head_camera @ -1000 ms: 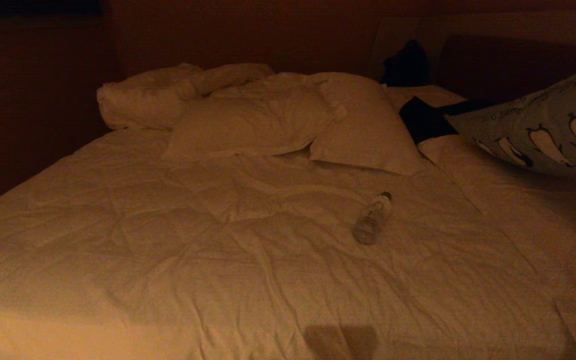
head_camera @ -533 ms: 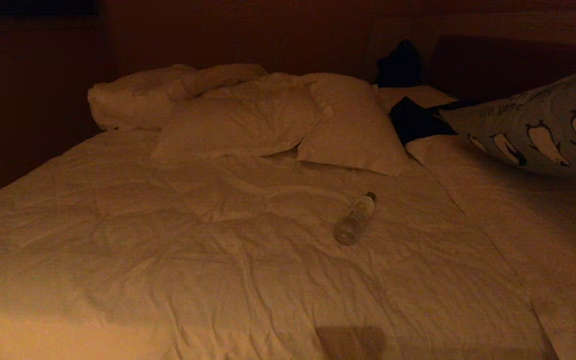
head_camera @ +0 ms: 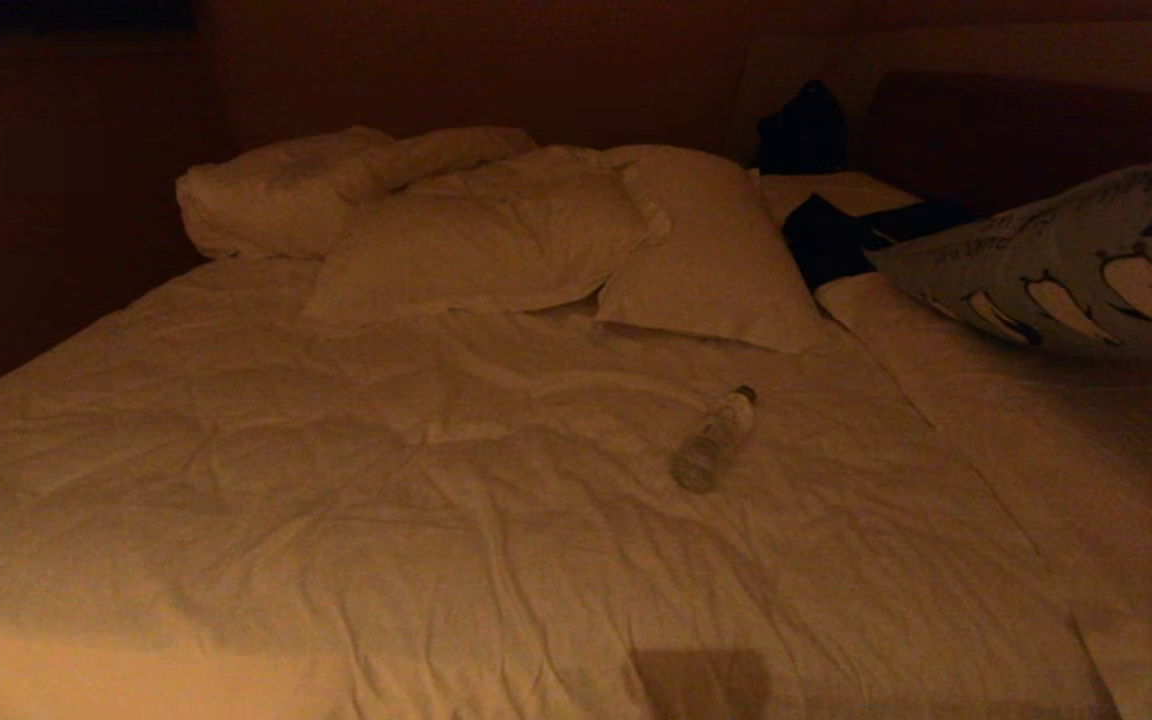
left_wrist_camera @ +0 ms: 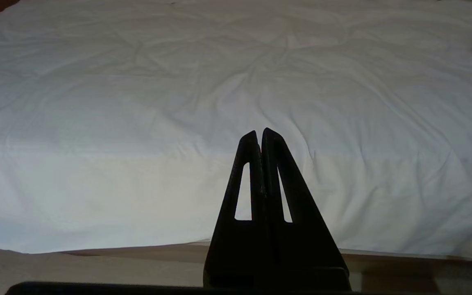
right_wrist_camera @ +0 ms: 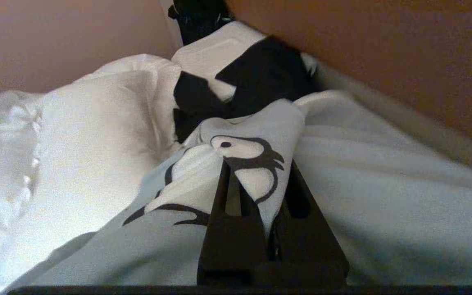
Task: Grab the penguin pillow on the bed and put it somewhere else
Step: Place the pillow at the bedside
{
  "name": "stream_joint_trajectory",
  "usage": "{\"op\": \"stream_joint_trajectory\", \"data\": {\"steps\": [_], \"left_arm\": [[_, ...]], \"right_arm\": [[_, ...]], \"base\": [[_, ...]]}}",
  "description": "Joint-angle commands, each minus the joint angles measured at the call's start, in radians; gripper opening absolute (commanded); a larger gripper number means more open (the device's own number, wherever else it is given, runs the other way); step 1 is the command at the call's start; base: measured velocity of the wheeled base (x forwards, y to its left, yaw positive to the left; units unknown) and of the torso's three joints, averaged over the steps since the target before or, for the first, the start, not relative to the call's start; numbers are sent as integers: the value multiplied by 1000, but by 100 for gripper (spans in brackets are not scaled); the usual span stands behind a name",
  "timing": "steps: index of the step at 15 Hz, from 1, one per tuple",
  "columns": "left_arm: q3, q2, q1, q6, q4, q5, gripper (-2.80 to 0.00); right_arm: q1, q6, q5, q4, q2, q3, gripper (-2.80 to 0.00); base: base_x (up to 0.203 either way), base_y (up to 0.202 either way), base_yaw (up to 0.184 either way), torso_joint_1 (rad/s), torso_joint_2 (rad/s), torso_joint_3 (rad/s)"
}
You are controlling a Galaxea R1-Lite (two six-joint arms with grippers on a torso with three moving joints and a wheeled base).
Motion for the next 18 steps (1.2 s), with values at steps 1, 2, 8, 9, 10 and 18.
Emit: {"op": "stream_joint_trajectory", "data": {"steps": [1,2,8,9,10,18], "left_arm": [[0,0,0,0,0,0,-280],[0,0,0,0,0,0,-280],[0,0,0,0,0,0,-280],[0,0,1,0,0,0,-280],[0,0,0,0,0,0,-280],[0,0,1,0,0,0,-280]], "right_arm": [[6,-213,53,0,-14,-17,-280],[11,-262,87,16,-20,-49,-280],[25,-399,155,154,-42,-154,-280],[24,-401,153,153,-30,-149,-280],[20,-406,150,152,-4,-143,-280],[-153,-434,152,-36,104,-82,-280]], "base": [[0,0,0,0,0,0],[0,0,0,0,0,0],[0,0,0,0,0,0],[0,0,0,0,0,0],[0,0,0,0,0,0],[0,0,0,0,0,0]]}}
